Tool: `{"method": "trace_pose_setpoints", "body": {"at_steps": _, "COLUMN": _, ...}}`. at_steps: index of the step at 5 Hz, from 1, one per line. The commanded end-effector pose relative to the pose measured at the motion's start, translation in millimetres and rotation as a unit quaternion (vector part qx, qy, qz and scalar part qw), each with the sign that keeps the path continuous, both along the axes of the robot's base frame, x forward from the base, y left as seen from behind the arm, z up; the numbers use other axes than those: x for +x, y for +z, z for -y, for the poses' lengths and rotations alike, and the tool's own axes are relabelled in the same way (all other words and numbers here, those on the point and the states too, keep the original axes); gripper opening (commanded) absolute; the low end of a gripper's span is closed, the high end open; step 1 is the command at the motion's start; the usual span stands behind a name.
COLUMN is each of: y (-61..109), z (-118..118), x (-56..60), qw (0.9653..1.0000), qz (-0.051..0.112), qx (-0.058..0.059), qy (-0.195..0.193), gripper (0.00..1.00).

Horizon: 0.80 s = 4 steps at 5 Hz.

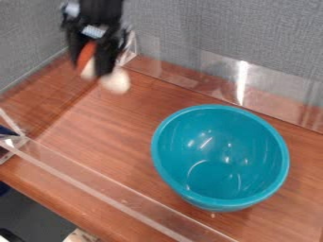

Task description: Remove the mushroom from inside the blue bowl and put it on the table

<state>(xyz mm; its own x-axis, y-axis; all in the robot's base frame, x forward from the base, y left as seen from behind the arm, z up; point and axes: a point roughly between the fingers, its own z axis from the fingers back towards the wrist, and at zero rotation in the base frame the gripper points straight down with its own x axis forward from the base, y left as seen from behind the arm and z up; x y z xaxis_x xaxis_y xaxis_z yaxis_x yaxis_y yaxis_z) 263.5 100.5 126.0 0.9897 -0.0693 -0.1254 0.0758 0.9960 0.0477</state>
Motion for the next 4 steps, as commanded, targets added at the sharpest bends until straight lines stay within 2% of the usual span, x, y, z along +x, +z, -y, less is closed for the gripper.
{"method": "trace_pose_setpoints", "body": {"at_steps": 1, "y": -16.0, "z": 22.3, "x": -9.5, "qw": 0.999, "qz": -0.001, "qx": 0.008, "qy": -0.043, "gripper": 0.0}}
{"method": "trace_pose_setpoints", "body": {"at_steps": 3, "y": -27.2, "z": 96.2, "x": -10.5, "qw": 0.9907, "qz": -0.003, "qx": 0.004, "qy": -0.136, "gripper": 0.0}}
{"method": "trace_pose_setpoints", "body": {"at_steps": 4, "y": -25.6, "z": 62.2, "x": -14.0, "qw": 0.9941, "qz": -0.006, "qx": 0.006, "qy": -0.108, "gripper": 0.0}}
